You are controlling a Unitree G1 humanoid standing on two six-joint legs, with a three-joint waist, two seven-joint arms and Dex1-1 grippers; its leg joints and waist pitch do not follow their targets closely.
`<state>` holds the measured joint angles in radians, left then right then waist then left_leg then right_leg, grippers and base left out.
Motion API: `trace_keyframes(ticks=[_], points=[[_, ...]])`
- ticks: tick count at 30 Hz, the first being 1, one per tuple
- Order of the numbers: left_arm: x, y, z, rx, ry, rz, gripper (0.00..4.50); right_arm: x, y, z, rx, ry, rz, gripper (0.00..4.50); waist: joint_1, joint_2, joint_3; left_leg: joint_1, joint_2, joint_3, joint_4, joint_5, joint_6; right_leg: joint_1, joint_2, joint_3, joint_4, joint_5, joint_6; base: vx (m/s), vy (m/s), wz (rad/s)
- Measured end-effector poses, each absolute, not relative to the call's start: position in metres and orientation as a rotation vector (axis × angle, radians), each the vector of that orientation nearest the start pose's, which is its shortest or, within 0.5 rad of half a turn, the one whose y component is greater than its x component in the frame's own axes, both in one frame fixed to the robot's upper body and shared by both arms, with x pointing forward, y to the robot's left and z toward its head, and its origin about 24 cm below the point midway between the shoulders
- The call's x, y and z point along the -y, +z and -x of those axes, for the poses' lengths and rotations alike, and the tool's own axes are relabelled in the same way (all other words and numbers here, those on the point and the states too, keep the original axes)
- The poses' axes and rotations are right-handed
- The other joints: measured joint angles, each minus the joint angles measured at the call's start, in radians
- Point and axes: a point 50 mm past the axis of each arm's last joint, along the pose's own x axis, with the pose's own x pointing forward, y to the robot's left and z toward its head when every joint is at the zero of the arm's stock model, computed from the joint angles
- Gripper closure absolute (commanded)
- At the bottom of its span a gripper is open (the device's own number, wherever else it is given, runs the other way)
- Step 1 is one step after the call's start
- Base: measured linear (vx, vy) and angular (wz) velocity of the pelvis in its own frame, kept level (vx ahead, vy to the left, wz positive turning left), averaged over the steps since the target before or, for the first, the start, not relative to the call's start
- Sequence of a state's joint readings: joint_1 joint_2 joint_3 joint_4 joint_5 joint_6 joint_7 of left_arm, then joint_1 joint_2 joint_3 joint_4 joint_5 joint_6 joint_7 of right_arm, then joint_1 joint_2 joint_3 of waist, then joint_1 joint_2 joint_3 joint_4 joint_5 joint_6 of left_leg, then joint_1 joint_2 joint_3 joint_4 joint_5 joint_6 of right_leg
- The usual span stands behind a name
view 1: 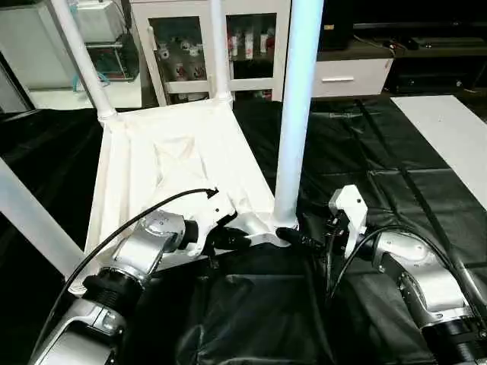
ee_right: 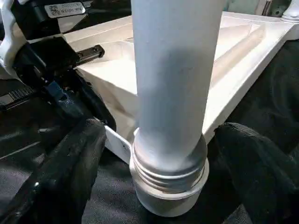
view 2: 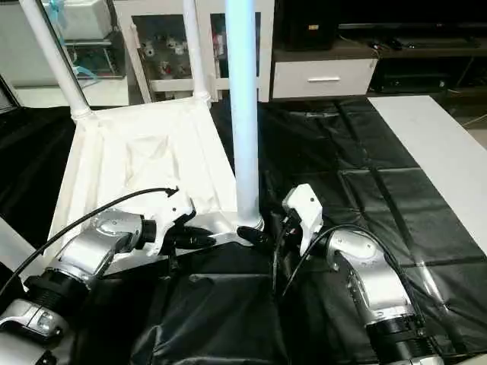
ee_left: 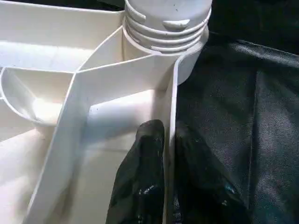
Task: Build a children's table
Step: Rotate leg to tighten
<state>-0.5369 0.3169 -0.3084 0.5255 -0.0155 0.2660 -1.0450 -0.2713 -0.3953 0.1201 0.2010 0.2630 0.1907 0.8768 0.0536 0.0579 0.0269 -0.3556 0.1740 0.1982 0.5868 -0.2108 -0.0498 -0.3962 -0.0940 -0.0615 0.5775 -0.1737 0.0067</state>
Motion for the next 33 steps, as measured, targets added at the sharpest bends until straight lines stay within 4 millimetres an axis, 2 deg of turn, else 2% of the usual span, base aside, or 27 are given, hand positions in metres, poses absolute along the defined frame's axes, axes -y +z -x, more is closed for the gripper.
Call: trace_keyframes(ticks=[3,19,20,23,24,28,30,33], points=[[-0.119,0.035,-0.309,-0.526,-1.213,-0.290,4.42,0.160,0.053,-0.284,-0.231,0.953,0.107,0.38,-0.003,0.000,0.000,0.000,0.000,0.000,0.000,0.000,0.000,0.000,0.000,0.000,0.000,0.000,0.000,0.000,0.000,0.00],[-0.121,0.039,-0.302,-0.474,-1.302,-0.345,4.42,0.150,0.047,-0.299,-0.271,1.032,0.202,0.38,-0.001,0.001,-0.001,-0.003,0.001,0.001,-0.002,0.000,0.000,-0.003,0.000,-0.001,0.000,-0.001,-0.002,0.000,0.000,0.00],[-0.120,0.039,-0.302,-0.473,-1.303,-0.348,4.50,0.149,0.046,-0.299,-0.274,1.039,0.201,0.67,0.000,0.001,-0.001,-0.003,0.001,0.001,-0.002,0.000,0.000,-0.003,0.000,-0.001,0.000,-0.001,-0.002,0.000,0.000,0.00],[-0.119,0.039,-0.302,-0.467,-1.308,-0.354,4.50,0.146,0.042,-0.298,-0.286,1.056,0.186,0.78,0.004,0.001,0.000,-0.003,0.001,0.001,-0.001,0.000,0.000,-0.003,0.000,-0.001,0.000,-0.001,-0.002,0.000,0.000,0.00],[-0.119,0.039,-0.302,-0.467,-1.308,-0.355,4.50,0.145,0.042,-0.298,-0.287,1.063,0.185,0.98,0.005,0.001,0.000,-0.003,0.001,0.001,-0.001,0.000,0.000,-0.003,0.000,-0.001,0.001,-0.001,-0.002,0.000,0.000,0.00],[-0.119,0.039,-0.302,-0.466,-1.313,-0.357,4.50,0.146,0.041,-0.298,-0.288,1.067,0.178,1.20,0.006,0.001,0.000,-0.003,0.001,0.001,-0.001,0.000,0.000,-0.003,0.000,-0.001,0.001,-0.001,-0.002,0.000,0.000,0.00],[-0.119,0.039,-0.302,-0.465,-1.314,-0.357,4.50,0.146,0.040,-0.298,-0.287,1.068,0.172,1.52,0.006,0.001,0.000,-0.003,0.001,0.001,-0.001,0.000,0.000,-0.003,0.000,-0.001,0.001,-0.001,-0.002,0.000,0.000,0.00],[-0.119,0.039,-0.302,-0.466,-1.313,-0.356,4.50,0.146,0.039,-0.298,-0.277,1.062,0.160,1.69,0.006,0.001,0.000,-0.002,0.001,0.001,-0.001,0.000,0.000,-0.003,0.000,-0.001,0.001,-0.001,-0.002,0.000,0.000,0.00]])
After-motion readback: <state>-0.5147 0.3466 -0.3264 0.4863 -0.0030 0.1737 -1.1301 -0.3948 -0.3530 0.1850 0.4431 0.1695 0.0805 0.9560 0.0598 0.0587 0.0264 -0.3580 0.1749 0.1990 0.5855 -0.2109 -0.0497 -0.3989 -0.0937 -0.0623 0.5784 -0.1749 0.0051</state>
